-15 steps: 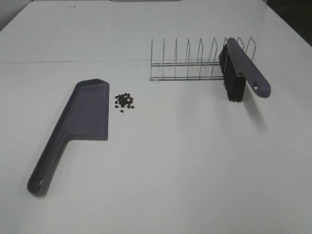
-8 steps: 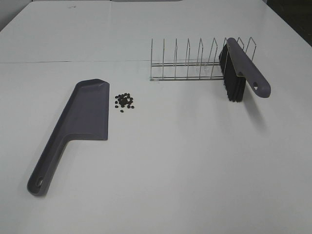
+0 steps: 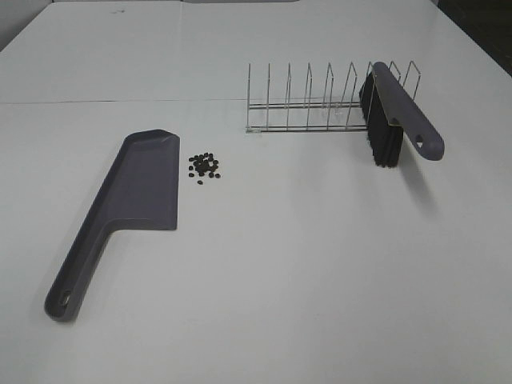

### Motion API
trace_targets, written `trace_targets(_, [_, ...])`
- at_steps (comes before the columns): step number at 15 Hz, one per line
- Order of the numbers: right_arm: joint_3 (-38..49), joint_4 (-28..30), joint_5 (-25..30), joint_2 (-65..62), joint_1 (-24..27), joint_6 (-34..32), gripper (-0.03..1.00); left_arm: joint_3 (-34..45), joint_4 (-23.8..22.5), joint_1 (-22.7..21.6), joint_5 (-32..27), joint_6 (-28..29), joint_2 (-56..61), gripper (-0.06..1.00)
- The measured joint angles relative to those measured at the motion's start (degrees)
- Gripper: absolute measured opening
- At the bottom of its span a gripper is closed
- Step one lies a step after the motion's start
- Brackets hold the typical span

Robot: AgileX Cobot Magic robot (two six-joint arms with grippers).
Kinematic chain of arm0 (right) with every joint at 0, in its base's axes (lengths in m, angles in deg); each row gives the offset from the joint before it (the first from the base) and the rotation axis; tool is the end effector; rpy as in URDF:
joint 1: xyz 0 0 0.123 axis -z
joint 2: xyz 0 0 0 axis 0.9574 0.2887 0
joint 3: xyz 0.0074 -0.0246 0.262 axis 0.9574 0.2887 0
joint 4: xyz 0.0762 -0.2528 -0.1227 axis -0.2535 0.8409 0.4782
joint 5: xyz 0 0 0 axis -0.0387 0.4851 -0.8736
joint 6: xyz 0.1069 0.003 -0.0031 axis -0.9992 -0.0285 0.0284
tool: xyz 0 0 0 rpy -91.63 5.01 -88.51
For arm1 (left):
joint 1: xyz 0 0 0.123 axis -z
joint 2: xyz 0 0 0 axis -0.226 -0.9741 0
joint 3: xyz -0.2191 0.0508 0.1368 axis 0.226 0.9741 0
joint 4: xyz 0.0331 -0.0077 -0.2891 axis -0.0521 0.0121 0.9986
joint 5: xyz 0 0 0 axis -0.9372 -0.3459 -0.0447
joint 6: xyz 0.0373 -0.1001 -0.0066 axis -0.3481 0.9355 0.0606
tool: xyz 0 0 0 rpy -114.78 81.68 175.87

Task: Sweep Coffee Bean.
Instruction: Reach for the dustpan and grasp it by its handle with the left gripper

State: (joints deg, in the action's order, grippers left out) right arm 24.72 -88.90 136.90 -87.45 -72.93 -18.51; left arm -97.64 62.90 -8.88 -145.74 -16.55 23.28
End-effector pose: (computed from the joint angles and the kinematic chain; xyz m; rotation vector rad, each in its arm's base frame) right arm 0.0648 0.0075 0.2908 -0.0978 2.0335 0.0362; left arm 0.0641 -0.0148 0.2894 0.1937 2.0282 -0.1044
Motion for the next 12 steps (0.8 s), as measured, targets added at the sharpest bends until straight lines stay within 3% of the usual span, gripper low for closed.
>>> trace_targets(12, [0.0, 0.0, 0.0, 0.0, 0.0, 0.0, 0.65, 0.0, 0.0, 0.0, 0.0, 0.0, 0.0, 0.64])
